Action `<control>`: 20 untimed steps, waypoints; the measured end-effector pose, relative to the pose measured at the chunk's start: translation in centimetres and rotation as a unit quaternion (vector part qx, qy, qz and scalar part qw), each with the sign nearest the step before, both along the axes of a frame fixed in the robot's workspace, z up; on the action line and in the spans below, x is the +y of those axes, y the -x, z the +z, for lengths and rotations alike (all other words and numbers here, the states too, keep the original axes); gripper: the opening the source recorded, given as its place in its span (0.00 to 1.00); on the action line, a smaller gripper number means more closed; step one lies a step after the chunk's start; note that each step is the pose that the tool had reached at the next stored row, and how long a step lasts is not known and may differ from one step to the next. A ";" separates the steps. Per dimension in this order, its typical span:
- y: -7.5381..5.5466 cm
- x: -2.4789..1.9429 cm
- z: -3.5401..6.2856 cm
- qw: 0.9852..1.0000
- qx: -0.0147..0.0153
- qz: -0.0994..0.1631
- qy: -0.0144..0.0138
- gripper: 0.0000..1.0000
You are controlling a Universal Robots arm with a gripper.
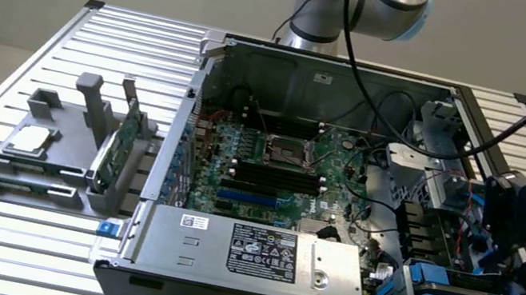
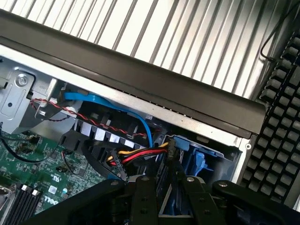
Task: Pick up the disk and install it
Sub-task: 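Insert the first disk wire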
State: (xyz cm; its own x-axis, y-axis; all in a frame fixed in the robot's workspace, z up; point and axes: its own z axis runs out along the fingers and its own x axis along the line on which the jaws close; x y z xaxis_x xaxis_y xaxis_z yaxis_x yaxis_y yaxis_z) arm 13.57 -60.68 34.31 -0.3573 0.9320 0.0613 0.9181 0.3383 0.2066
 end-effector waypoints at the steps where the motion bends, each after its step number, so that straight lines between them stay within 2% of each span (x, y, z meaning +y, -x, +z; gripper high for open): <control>1: 0.0 -0.06 -0.02 1.000 0.000 0.000 -0.003 0.27; 2: 0.0 -0.14 -0.04 1.000 0.001 -0.001 -0.005 0.27; 6: 0.0 -0.56 -0.13 1.000 0.002 -0.004 -0.007 0.27; 8: 0.0 -0.68 -0.23 1.000 0.002 -0.006 -0.010 0.27; 11: 0.0 -0.79 -0.43 1.000 0.002 -0.010 -0.016 0.27; 15: 0.0 -0.91 -0.69 1.000 0.002 -0.015 -0.026 0.27; 17: -0.1 -0.97 -0.72 0.999 0.002 -0.017 -0.028 0.27; 20: -0.2 -1.06 -0.73 0.999 0.003 -0.019 -0.028 0.27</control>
